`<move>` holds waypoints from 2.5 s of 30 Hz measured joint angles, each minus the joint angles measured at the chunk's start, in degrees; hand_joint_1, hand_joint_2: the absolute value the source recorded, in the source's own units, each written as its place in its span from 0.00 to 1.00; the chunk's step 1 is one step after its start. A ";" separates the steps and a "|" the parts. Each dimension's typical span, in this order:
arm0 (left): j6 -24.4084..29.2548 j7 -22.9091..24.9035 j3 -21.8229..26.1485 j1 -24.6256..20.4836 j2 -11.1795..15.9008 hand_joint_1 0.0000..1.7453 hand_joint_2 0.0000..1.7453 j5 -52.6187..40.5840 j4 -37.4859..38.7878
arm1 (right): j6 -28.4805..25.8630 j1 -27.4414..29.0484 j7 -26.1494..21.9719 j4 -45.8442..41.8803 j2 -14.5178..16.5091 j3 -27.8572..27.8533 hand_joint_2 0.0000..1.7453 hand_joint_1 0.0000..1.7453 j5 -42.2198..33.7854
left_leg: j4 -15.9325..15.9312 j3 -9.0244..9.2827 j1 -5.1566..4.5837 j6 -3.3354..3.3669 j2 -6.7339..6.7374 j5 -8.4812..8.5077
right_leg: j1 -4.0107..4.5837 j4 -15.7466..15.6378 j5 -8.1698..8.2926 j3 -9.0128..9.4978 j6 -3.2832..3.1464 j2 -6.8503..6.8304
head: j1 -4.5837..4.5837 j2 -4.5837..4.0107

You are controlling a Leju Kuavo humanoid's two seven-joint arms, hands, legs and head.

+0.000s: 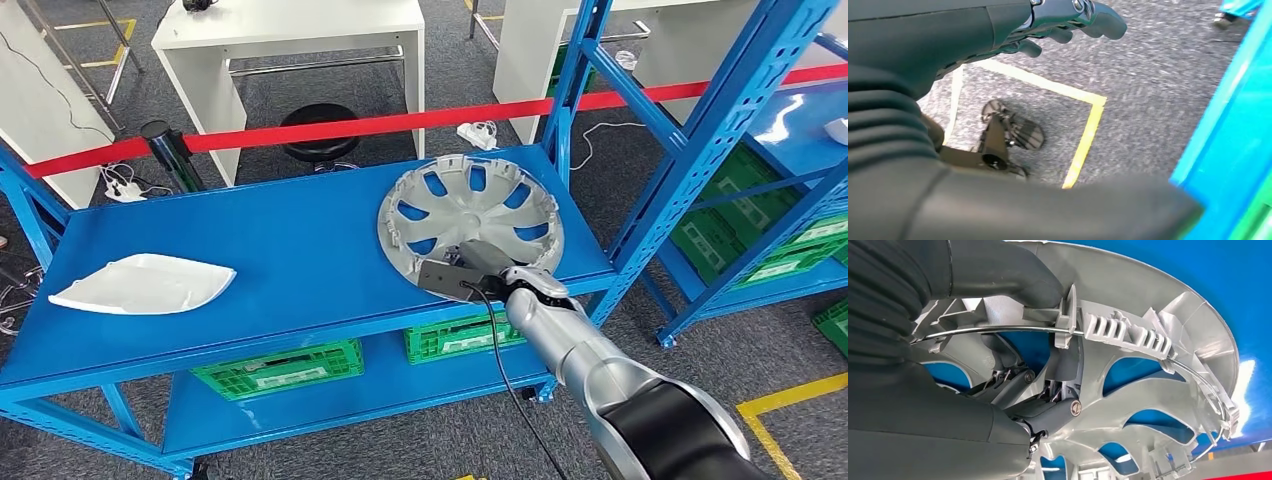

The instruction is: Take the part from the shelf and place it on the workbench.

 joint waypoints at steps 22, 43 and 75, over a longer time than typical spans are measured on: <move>0.97 -0.37 -0.87 0.08 0.97 0.00 1.00 1.64 -0.13 | -16.44 3.45 3.72 -4.99 -0.12 1.97 1.00 1.00 7.35 | 0.00 -0.34 0.00 0.00 0.03 0.00 | 0.00 0.01 0.00 -0.34 -0.01 0.00 | 0.01 0.00; 0.46 -0.95 -0.74 1.50 1.71 0.00 1.00 2.43 -0.13 | -26.96 6.27 6.25 -16.26 0.91 3.10 1.00 1.00 27.35 | -0.01 -0.64 0.01 0.01 -0.09 0.01 | 0.00 0.02 -0.01 -0.60 -0.02 -0.08 | -0.01 0.00; -4.65 -3.02 -0.25 2.12 2.36 0.00 1.00 3.40 -0.13 | -30.69 11.69 17.52 -47.21 -5.98 15.20 1.00 1.00 41.46 | -0.01 -0.70 0.01 0.01 -0.05 0.01 | 0.01 0.01 -0.01 -0.68 -0.02 -0.07 | 0.00 0.00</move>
